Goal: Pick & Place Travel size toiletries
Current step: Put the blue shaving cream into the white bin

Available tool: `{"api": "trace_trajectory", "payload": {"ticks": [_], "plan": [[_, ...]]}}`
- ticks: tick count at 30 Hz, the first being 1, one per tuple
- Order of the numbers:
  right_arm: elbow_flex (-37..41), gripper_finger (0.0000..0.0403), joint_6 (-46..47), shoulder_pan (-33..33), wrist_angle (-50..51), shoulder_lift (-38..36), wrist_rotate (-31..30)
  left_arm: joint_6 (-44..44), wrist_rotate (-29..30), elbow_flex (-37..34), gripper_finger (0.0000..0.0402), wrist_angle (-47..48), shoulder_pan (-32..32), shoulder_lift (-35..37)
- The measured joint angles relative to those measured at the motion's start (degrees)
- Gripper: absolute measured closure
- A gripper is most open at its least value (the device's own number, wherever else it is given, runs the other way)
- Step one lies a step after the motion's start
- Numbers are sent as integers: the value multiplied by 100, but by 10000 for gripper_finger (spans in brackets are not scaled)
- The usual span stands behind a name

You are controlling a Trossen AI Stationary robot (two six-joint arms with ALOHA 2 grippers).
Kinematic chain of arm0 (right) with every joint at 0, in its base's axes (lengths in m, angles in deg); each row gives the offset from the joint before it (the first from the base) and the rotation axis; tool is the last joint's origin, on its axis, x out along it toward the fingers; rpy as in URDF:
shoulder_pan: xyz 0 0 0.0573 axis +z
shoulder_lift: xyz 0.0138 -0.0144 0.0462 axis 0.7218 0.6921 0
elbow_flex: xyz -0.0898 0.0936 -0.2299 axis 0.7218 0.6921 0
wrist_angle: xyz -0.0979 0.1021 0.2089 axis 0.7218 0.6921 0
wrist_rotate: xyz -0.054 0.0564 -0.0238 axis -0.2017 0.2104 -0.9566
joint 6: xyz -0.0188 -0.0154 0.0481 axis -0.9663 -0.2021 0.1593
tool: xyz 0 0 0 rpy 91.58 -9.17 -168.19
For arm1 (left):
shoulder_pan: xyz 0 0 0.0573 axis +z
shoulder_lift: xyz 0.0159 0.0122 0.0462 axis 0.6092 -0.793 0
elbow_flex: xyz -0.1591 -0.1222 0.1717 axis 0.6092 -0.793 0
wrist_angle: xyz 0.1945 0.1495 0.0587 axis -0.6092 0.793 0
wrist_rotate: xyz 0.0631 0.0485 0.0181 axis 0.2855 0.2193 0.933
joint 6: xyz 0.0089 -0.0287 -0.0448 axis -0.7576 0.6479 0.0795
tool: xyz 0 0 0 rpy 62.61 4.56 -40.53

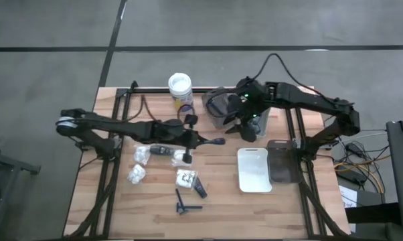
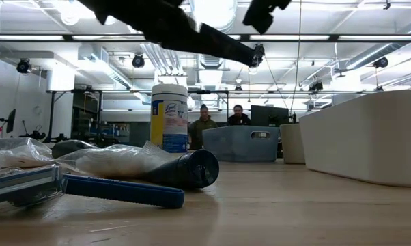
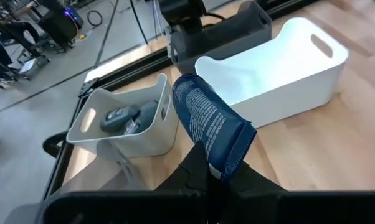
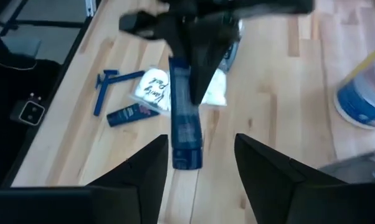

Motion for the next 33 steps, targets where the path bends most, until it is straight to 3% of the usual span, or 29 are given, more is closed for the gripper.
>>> {"api": "trace_trajectory", "payload": {"ticks": [6, 12, 19, 27, 33], "plan": [[210, 250, -207, -186, -190, -565, -67, -81, -2, 733, 395, 101, 0, -873], [442, 274, -357, -414, -490, -1048, -611, 35, -62, 1407, 395, 236, -38, -1618], [508, 303, -363, -697, -475, -1178, -622, 276, -598, 2144, 393, 376, -180, -2381], [630, 337, -373, -899, -471, -1114, -622, 465, -621, 2869, 388, 724, -199, -3193], [914, 354, -462, -914, -469, -1121, -624, 467, -619, 3107, 387, 710, -205, -3350]]}}
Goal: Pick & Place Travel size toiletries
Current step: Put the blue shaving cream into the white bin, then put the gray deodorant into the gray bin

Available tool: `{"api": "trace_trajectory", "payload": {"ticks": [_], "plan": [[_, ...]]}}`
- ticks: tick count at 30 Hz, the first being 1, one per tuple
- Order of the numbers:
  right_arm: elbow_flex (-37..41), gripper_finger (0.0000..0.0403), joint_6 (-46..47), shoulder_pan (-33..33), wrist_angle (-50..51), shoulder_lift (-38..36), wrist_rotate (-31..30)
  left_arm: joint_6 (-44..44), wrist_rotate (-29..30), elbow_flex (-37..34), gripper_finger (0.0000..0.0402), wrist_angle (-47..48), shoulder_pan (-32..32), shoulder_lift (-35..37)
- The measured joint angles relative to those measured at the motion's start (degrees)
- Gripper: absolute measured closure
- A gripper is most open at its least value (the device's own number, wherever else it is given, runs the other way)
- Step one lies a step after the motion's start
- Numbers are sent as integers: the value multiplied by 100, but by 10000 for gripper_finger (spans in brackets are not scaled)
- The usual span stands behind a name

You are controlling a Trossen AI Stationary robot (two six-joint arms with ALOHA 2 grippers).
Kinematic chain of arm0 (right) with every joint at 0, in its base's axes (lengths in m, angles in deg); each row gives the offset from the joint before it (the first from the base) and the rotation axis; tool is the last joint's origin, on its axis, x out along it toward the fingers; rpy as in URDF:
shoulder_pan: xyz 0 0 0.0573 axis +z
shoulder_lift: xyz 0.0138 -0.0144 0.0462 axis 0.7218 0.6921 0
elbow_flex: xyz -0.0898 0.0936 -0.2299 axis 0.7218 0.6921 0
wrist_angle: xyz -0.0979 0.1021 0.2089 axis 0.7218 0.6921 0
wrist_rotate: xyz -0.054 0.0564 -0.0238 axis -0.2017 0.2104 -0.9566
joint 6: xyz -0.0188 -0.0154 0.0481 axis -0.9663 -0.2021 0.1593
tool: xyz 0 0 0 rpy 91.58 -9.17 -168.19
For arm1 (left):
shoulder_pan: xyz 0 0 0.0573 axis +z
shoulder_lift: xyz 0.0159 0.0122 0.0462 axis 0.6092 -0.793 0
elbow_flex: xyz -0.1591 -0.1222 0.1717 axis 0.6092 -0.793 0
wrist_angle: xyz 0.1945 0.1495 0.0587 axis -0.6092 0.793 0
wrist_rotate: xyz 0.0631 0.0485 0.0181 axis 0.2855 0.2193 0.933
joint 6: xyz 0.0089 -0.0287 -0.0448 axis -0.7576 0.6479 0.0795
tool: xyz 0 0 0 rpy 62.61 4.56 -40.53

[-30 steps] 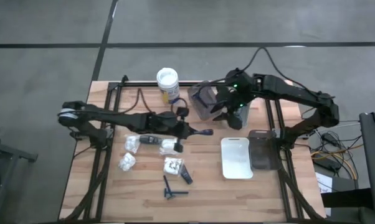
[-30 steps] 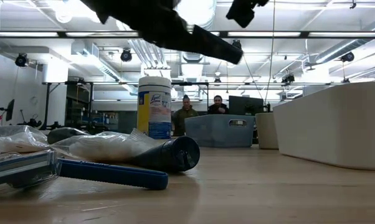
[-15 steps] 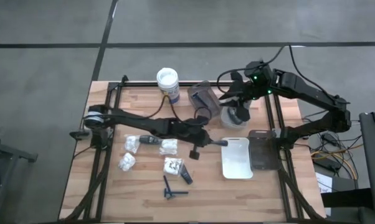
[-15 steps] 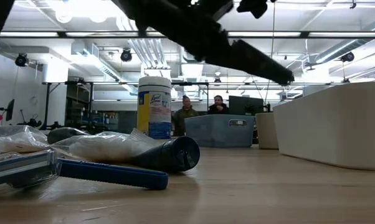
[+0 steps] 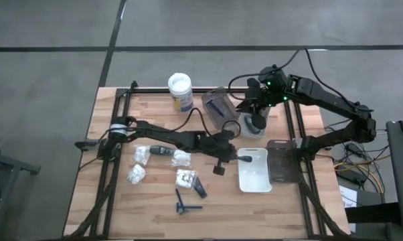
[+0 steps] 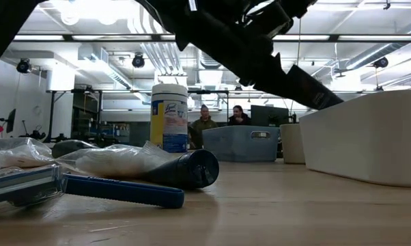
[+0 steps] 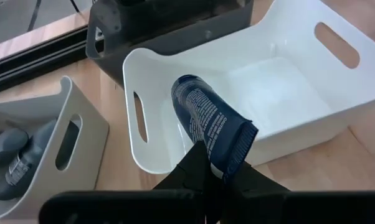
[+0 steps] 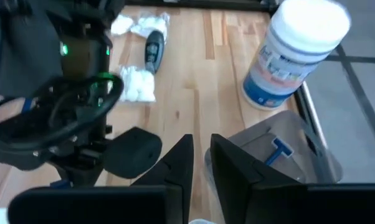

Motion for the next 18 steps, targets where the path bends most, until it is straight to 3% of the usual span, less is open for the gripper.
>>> {"api": "trace_trajectory", "payload": {"ticks": [8, 18], "plan": [[318, 364, -45, -3, -5, 2, 0, 0, 2, -2, 357, 78, 2, 9], [304, 338, -47, -3, -13, -7, 2, -67, 28, -11, 311, 124, 2, 13]]}}
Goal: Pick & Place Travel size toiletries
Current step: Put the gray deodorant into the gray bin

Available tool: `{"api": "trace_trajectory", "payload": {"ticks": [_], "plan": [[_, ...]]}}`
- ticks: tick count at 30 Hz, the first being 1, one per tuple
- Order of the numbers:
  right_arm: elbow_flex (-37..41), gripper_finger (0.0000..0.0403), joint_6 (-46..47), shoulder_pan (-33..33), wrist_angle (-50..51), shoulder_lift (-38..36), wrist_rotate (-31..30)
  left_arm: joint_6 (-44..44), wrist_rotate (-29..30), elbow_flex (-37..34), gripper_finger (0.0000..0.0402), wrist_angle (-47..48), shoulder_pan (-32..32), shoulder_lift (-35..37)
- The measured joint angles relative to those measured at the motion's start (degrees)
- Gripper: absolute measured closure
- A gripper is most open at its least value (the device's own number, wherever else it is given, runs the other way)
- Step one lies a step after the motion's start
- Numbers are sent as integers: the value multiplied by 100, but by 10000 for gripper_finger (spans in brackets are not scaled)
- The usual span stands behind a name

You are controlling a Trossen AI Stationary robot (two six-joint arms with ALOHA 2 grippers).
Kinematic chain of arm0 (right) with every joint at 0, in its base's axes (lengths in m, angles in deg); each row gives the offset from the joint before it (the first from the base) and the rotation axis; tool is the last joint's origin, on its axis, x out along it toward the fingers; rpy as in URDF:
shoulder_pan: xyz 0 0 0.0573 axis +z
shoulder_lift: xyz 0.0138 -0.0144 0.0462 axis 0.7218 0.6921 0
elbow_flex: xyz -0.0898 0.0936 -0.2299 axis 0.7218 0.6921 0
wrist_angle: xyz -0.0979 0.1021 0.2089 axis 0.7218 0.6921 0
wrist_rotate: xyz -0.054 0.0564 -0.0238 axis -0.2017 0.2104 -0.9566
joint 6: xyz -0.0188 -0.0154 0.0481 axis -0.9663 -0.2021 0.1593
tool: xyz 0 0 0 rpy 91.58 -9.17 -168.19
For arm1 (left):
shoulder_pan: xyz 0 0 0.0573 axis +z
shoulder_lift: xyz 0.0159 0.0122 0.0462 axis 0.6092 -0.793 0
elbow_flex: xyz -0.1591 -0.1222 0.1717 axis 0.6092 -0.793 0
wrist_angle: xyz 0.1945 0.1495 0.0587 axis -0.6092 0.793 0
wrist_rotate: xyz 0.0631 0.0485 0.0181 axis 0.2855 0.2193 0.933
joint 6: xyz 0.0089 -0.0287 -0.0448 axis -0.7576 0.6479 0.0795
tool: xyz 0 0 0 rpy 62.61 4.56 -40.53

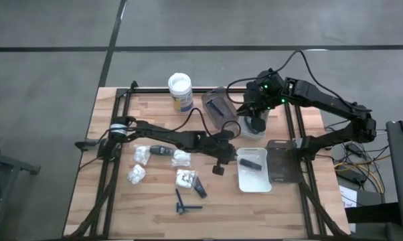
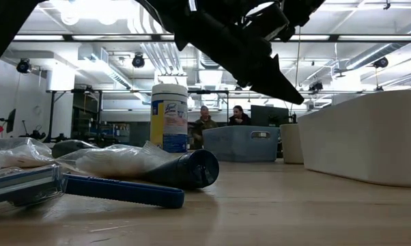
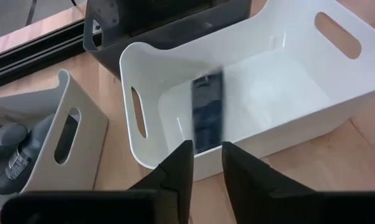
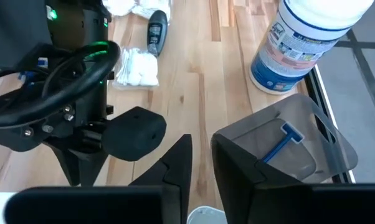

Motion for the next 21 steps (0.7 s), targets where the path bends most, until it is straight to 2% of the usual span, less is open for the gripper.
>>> {"api": "trace_trajectory", "payload": {"ticks": [8, 12, 18, 21], "plan": [[-6, 313, 86, 2, 4, -2, 0, -344, 43, 0, 307, 520, 19, 246], [-6, 301, 234, 4, 6, 0, 0, -209, 67, -145, 307, 794, 88, 514], [26, 286, 629, 7, 4, 0, 0, 69, 400, -1137, 307, 512, 154, 1232], [69, 278, 740, 21, 6, 0, 2, 237, 494, -1883, 307, -61, 144, 1780]]}}
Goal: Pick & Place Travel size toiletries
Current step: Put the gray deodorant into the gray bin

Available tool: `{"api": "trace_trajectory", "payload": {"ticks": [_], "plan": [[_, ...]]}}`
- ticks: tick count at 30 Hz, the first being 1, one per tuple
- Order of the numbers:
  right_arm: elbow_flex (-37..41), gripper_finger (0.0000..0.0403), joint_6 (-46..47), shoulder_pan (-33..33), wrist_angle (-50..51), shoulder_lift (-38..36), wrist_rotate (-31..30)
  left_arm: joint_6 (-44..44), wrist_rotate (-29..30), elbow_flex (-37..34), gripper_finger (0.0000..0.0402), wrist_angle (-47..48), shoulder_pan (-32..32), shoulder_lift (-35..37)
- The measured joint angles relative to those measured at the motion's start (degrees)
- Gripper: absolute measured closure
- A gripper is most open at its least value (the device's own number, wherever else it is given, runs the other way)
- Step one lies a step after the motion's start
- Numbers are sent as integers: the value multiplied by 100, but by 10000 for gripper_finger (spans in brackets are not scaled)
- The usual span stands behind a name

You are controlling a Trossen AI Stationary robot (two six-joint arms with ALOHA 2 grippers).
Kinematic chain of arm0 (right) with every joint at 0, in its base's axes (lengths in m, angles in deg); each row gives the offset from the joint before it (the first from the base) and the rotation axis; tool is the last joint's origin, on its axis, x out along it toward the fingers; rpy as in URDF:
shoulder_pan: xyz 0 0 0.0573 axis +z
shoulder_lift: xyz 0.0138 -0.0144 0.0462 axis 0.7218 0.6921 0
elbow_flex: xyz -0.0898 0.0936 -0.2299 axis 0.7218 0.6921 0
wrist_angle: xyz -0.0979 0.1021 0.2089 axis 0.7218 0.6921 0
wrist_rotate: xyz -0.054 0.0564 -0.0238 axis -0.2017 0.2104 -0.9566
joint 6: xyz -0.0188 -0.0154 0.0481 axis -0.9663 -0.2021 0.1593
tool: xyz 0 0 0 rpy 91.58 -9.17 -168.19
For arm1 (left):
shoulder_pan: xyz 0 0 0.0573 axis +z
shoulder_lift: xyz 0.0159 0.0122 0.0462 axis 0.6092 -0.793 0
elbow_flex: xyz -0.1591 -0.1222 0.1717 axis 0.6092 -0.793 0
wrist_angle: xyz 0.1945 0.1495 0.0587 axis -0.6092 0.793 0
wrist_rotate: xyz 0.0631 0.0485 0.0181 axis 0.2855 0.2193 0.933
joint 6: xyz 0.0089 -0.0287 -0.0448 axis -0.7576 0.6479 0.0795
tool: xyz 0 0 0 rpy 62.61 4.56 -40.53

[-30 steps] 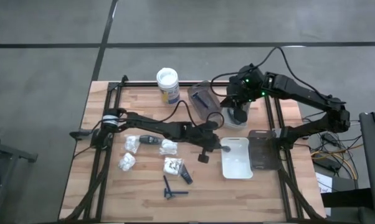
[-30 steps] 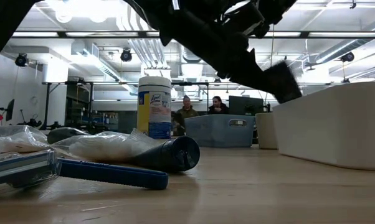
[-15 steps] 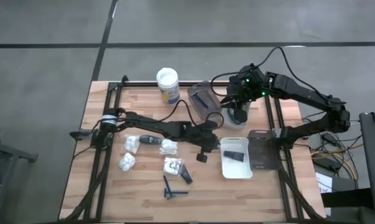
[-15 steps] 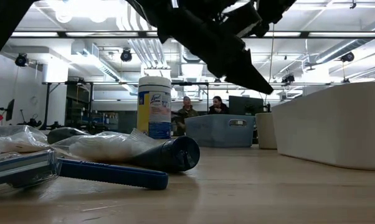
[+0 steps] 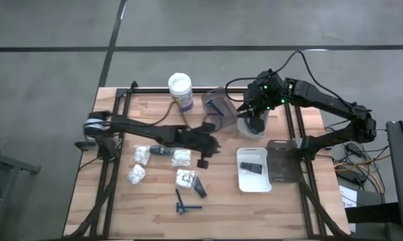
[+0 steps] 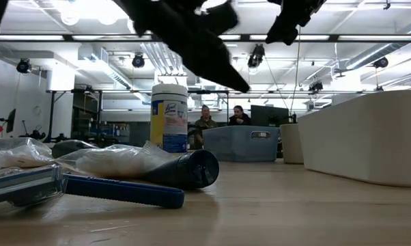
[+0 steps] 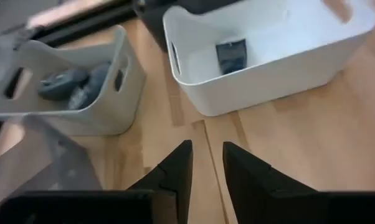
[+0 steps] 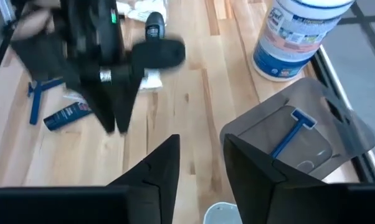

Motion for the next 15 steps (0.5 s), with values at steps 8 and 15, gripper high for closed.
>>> {"api": "trace_trajectory", "payload": {"ticks": [8, 15], "plan": [[529, 260, 218, 165, -252, -112, 0, 694, 30, -2159, 307, -1722, 0, 1861], [1755, 263, 721, 360, -1585, -734, -4, 822, 30, -3412, 307, -2296, 0, 3402]]}}
